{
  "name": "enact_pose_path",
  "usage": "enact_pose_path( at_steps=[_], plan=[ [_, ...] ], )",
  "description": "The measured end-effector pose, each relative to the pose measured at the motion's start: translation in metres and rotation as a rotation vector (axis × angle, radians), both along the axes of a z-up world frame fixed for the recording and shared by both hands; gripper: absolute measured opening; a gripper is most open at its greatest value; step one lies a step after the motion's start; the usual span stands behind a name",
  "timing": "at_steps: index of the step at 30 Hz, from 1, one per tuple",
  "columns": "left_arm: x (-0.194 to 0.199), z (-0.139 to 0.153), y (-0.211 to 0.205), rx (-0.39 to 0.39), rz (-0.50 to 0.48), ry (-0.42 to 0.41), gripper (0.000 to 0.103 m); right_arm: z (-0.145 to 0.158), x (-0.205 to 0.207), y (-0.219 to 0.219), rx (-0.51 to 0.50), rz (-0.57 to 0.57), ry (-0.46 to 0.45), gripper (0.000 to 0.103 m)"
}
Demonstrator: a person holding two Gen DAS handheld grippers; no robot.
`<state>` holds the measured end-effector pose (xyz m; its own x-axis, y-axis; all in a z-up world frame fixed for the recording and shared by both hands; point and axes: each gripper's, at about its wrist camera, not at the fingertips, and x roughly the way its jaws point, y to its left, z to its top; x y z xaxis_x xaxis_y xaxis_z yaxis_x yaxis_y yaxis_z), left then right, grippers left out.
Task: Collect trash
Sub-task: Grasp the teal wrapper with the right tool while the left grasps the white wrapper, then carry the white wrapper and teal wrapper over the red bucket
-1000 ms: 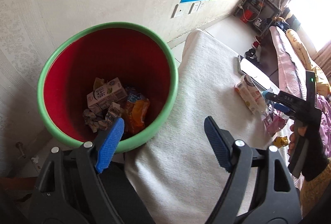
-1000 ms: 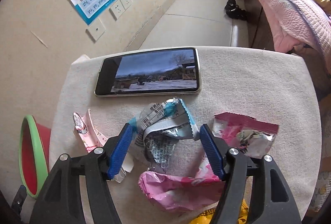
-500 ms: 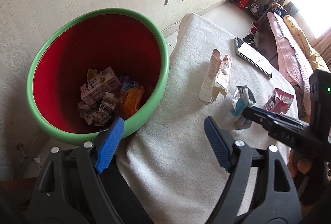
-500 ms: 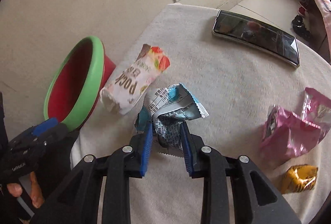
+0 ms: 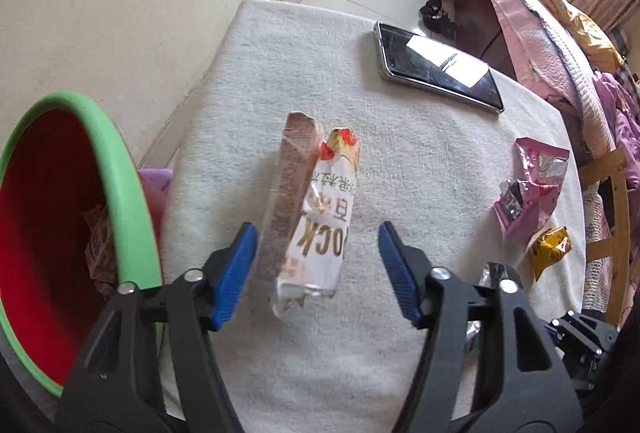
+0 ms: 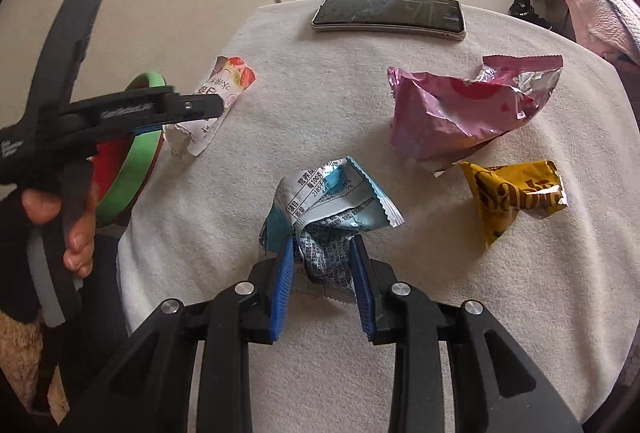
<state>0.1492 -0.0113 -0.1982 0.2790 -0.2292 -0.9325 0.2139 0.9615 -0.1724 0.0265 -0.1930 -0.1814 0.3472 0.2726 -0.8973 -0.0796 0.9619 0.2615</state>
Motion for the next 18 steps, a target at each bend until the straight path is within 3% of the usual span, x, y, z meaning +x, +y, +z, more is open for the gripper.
enact_pose_path(
  at_steps=[1,4,18],
  plan=[
    [0.003,-0.005,-0.004,-0.003,-0.003,0.022,0.040,0.001,-0.001,0.001,-0.004,0.003,-0.005,0.029],
    [0.001,-0.008,-0.006,-0.005,-0.004,0.024,0.036,0.005,-0.006,0.001,-0.003,0.006,-0.015,0.029],
    [-0.086,0.019,0.048,-0.049,0.085,-0.041,0.036,0.013,-0.012,0.014,0.000,0.025,-0.048,0.028]
  ],
)
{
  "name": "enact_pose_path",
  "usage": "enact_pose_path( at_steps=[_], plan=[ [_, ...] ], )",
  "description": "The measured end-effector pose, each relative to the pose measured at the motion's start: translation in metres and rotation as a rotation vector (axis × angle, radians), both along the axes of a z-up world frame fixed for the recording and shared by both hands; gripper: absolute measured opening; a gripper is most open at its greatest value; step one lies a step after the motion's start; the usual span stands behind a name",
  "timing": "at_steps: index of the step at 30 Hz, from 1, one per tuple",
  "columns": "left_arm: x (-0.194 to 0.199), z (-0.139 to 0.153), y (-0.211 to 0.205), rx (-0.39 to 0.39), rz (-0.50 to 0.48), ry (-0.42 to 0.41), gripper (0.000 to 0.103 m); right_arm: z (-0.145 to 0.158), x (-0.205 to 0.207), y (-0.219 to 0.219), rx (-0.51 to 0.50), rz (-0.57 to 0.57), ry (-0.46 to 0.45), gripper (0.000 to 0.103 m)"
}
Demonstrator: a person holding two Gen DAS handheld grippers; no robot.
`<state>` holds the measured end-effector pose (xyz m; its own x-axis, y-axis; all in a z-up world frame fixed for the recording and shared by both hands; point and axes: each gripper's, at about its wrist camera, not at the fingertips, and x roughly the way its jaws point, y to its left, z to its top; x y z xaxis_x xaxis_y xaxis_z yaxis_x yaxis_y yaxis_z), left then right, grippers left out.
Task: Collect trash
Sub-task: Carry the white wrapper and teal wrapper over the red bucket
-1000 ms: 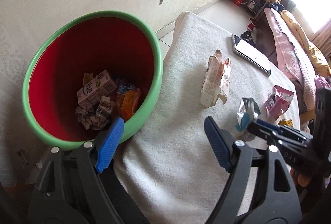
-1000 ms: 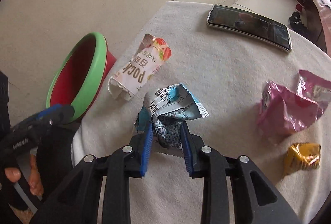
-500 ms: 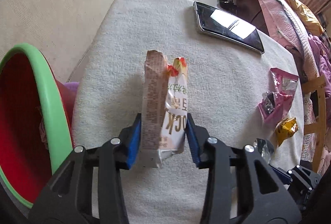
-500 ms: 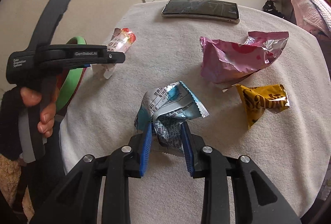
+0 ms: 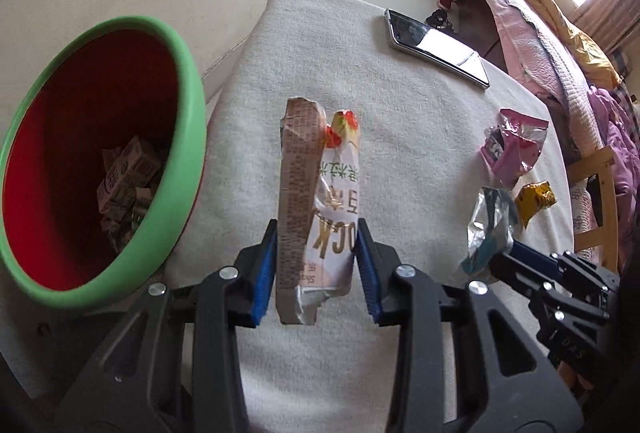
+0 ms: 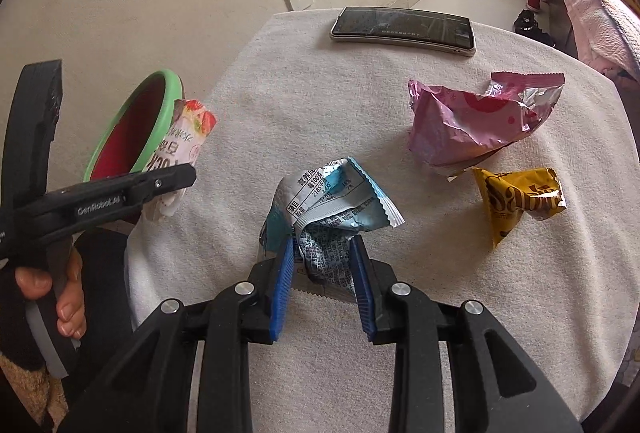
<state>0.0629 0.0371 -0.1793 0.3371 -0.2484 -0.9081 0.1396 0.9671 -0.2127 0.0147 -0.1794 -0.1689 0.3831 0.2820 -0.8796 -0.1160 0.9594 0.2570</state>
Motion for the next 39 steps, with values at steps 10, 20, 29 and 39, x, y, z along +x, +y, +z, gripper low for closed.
enact_pose_path(
  at_steps=[10,20,29,39],
  plan=[
    [-0.028,0.023,0.021,0.002,0.079,-0.082,0.036,0.015,-0.006,0.020,-0.019,0.030,-0.052,0.028],
    [-0.031,0.028,0.027,-0.011,0.098,-0.097,0.036,0.027,-0.011,0.035,-0.023,0.062,-0.086,0.029],
    [-0.035,0.036,0.044,-0.008,0.153,-0.121,0.036,0.032,-0.013,0.049,-0.017,0.098,-0.102,0.029],
    [-0.033,0.041,0.063,0.003,0.211,-0.145,0.036,0.040,-0.010,0.071,-0.008,0.152,-0.127,0.030]
  ],
)
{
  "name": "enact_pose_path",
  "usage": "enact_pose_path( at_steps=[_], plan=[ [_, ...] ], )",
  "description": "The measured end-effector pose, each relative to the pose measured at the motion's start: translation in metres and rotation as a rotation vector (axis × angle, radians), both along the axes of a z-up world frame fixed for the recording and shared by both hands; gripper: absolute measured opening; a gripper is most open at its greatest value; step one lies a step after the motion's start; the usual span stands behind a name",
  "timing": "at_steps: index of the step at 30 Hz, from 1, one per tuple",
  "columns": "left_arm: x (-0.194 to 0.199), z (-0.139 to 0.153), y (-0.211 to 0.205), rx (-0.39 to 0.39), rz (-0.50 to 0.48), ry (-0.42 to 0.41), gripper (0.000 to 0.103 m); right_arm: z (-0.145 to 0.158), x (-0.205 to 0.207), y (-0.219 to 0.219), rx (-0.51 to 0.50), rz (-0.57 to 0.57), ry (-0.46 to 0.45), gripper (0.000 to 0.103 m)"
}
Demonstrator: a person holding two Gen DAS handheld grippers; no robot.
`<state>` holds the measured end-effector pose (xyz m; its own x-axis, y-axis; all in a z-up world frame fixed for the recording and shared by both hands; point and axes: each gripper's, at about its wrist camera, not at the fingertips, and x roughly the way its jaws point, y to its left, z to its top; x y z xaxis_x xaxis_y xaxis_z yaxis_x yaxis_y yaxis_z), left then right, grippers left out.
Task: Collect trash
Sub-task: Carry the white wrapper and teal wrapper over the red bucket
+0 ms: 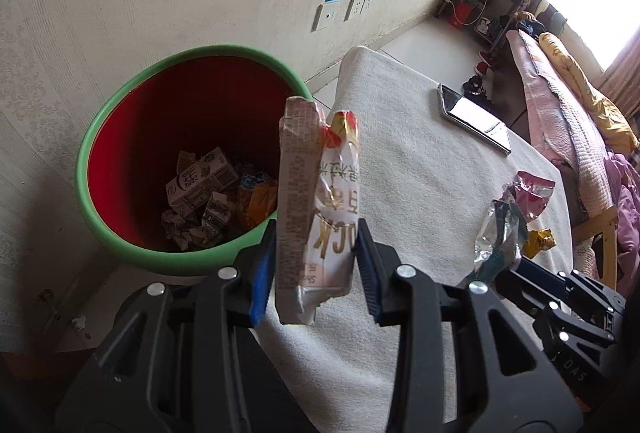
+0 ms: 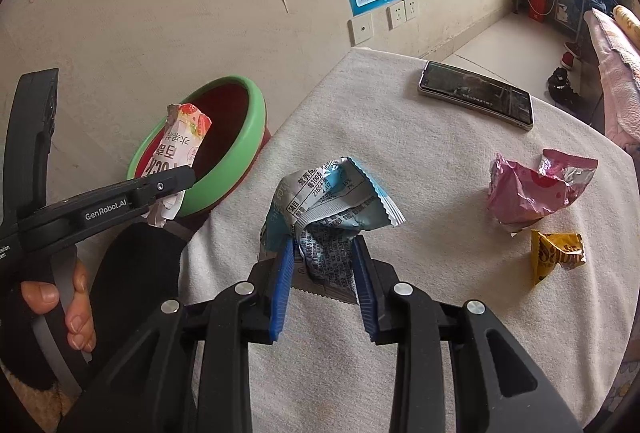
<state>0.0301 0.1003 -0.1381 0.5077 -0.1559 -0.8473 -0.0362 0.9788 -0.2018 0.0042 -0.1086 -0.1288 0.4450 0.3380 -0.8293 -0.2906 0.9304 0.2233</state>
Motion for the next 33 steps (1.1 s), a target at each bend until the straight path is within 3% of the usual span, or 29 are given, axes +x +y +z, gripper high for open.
enact_pose_path(
  at_steps=[25,33],
  plan=[
    [0.001,0.004,0.042,0.022,0.095,-0.027,0.036,0.021,0.023,0.041,-0.013,0.083,-0.054,0.030],
    [0.013,0.003,0.068,0.020,0.141,-0.025,0.036,0.023,0.052,0.078,0.017,0.142,-0.051,0.030]
  ],
)
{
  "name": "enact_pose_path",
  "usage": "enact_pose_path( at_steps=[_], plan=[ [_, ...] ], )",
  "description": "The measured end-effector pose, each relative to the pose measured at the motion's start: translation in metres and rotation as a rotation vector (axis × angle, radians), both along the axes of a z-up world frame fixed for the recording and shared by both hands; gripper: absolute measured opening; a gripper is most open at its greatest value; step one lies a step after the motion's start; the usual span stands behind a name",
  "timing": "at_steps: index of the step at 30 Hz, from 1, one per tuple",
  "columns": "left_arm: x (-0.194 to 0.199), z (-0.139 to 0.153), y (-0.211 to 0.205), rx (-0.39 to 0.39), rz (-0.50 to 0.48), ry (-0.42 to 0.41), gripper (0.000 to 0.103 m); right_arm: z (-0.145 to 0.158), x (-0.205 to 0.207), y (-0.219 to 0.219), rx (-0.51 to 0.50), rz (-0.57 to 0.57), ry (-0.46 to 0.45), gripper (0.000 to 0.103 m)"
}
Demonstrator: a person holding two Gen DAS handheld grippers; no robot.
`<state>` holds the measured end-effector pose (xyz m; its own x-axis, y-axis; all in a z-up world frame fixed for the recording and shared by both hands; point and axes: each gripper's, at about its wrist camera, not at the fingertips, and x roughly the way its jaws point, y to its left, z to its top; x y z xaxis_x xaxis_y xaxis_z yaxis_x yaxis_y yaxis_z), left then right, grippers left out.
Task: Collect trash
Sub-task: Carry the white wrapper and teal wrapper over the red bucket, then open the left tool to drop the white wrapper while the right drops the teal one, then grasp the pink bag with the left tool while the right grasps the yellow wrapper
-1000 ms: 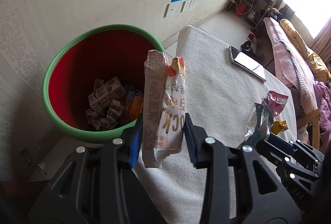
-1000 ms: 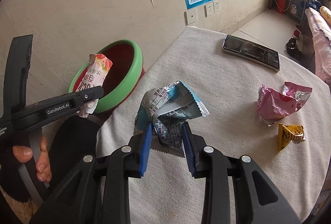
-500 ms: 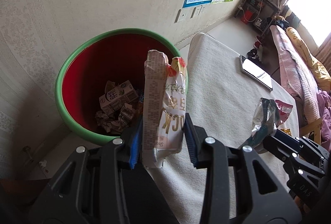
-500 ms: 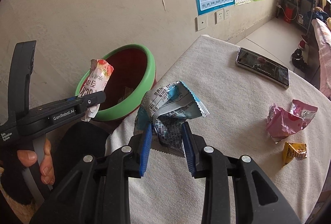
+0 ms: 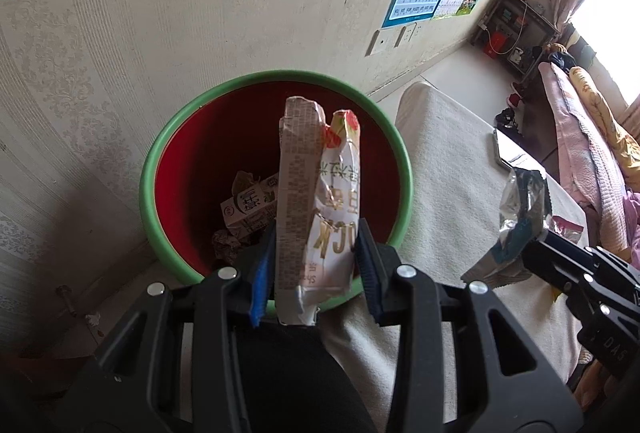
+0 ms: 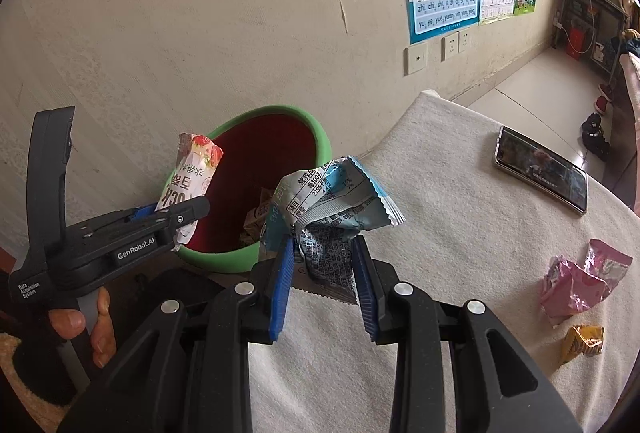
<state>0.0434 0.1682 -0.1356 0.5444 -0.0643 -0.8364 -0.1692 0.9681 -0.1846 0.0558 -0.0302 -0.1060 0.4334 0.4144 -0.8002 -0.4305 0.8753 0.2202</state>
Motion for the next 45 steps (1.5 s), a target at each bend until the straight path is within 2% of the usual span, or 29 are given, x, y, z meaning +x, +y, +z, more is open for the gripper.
enact_pose_path(
  at_steps=[9,10,11,13,16,20,24,27,31,34,36,37,39,40,42,45],
  plan=[
    [0.010,-0.006,0.021,0.020,0.042,0.014,0.038,-0.003,0.032,0.049,0.007,0.068,0.015,0.032],
    [0.010,-0.007,0.023,0.018,0.049,0.014,0.041,-0.003,0.035,0.053,0.014,0.074,0.017,0.034],
    [0.010,-0.007,0.025,0.017,0.056,0.015,0.048,-0.004,0.035,0.057,0.021,0.077,0.018,0.047],
    [0.009,-0.008,0.028,0.020,0.074,0.009,0.063,-0.003,0.035,0.058,0.034,0.070,0.011,0.061],
    [0.006,-0.008,0.030,0.025,0.084,0.007,0.065,-0.002,0.033,0.048,0.041,0.056,0.014,0.060],
    [0.002,-0.007,0.027,0.028,0.081,0.002,0.066,-0.003,0.028,-0.005,0.023,-0.062,-0.008,0.061],
    [-0.001,-0.001,0.015,0.022,0.061,-0.015,0.066,-0.008,0.019,-0.096,-0.038,-0.299,-0.050,0.062],
    [0.001,0.003,-0.009,0.026,-0.006,-0.025,0.066,-0.019,0.009,-0.164,-0.106,-0.476,-0.053,0.065],
    [0.010,0.004,-0.057,0.027,-0.121,-0.025,0.066,-0.049,-0.004,-0.245,-0.076,-0.714,0.081,0.071],
    [0.017,0.007,-0.102,0.008,-0.229,-0.029,0.069,-0.077,-0.010,-0.275,0.032,-0.780,0.201,0.071],
    [0.022,0.011,-0.135,0.006,-0.317,-0.037,0.072,-0.088,-0.016,-0.282,0.101,-0.795,0.232,0.071],
    [0.025,0.013,-0.153,0.002,-0.366,-0.039,0.074,-0.091,-0.017,-0.283,0.123,-0.793,0.237,0.069],
    [0.030,0.013,-0.187,-0.003,-0.457,-0.035,0.074,-0.095,-0.018,-0.282,0.149,-0.772,0.246,0.052],
    [0.031,0.012,-0.204,0.003,-0.502,-0.031,0.074,-0.096,-0.018,-0.281,0.166,-0.754,0.248,0.037],
    [0.037,0.011,-0.239,0.020,-0.589,-0.028,0.074,-0.090,-0.023,-0.282,0.191,-0.734,0.226,0.024],
    [0.046,0.004,-0.284,0.043,-0.707,-0.010,0.076,-0.075,-0.036,-0.295,0.183,-0.770,0.153,0.014]
  ],
)
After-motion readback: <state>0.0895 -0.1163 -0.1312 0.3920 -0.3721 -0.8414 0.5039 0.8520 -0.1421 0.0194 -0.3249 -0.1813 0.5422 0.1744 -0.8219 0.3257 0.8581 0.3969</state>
